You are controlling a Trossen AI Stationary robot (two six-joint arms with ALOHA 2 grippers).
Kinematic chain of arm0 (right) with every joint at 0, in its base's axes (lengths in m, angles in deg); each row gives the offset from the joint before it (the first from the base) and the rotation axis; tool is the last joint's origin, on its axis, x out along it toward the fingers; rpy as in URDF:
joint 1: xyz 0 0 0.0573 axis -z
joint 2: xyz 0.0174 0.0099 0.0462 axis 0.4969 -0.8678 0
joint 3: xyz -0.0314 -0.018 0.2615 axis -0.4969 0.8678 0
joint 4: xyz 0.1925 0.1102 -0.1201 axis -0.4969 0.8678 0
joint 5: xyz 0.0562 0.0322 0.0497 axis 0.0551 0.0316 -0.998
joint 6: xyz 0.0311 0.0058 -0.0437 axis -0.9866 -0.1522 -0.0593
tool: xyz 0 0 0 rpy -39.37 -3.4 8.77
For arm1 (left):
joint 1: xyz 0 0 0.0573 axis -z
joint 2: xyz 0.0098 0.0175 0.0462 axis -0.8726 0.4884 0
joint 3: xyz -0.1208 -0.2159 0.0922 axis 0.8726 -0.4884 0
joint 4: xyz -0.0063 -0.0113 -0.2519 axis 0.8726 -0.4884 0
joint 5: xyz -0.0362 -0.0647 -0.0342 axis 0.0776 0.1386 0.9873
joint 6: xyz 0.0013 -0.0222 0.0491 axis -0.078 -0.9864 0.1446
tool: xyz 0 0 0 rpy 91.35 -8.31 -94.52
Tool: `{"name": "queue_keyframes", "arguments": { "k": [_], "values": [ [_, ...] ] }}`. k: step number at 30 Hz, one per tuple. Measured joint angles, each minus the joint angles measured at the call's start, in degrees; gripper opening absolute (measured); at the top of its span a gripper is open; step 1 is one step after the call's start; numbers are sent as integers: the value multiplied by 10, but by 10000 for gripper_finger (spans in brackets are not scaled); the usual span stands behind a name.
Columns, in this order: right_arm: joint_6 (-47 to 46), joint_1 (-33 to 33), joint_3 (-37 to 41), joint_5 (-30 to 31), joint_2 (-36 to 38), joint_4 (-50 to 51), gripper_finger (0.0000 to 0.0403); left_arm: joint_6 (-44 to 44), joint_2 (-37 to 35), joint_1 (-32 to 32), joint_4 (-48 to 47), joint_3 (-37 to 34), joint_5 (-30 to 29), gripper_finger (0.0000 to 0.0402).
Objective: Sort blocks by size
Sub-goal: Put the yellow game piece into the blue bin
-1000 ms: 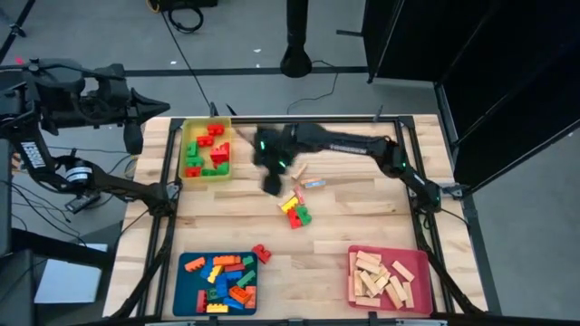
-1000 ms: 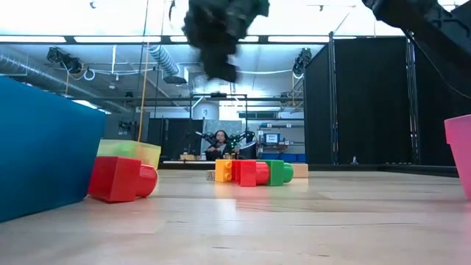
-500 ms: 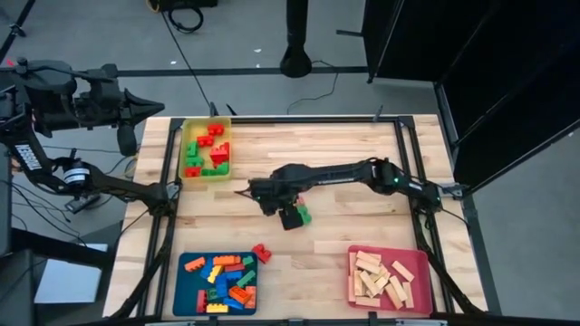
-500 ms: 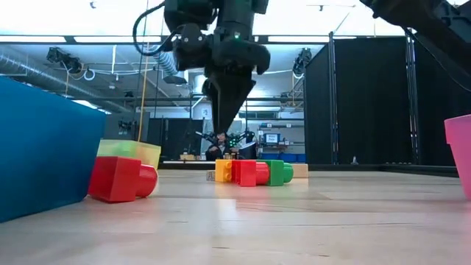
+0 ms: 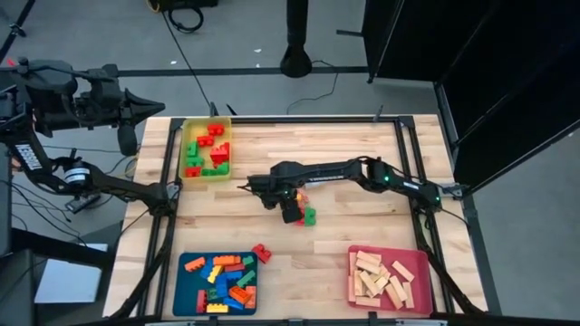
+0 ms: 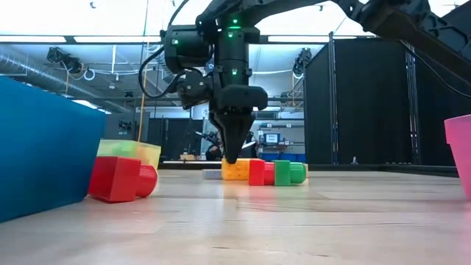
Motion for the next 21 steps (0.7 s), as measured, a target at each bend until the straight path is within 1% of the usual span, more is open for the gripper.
{"name": "queue_keyframes", "arguments": {
  "k": [5,6,10,17,21],
  "values": [
    [10,2,0,-14,1,9,31,2,0,0,0,0,0,2],
    [10,2,0,-14,1,7,17,2,0,0,0,0,0,2],
    [-1,1,0,5,1,10,10,2,0,0,0,0,0,2],
    [-34,-1,0,7,24,9,5,3,0,0,0,0,0,2],
    [-49,-9,0,7,43,-11,4,3,0,0,0,0,0,2]
  ]
}}
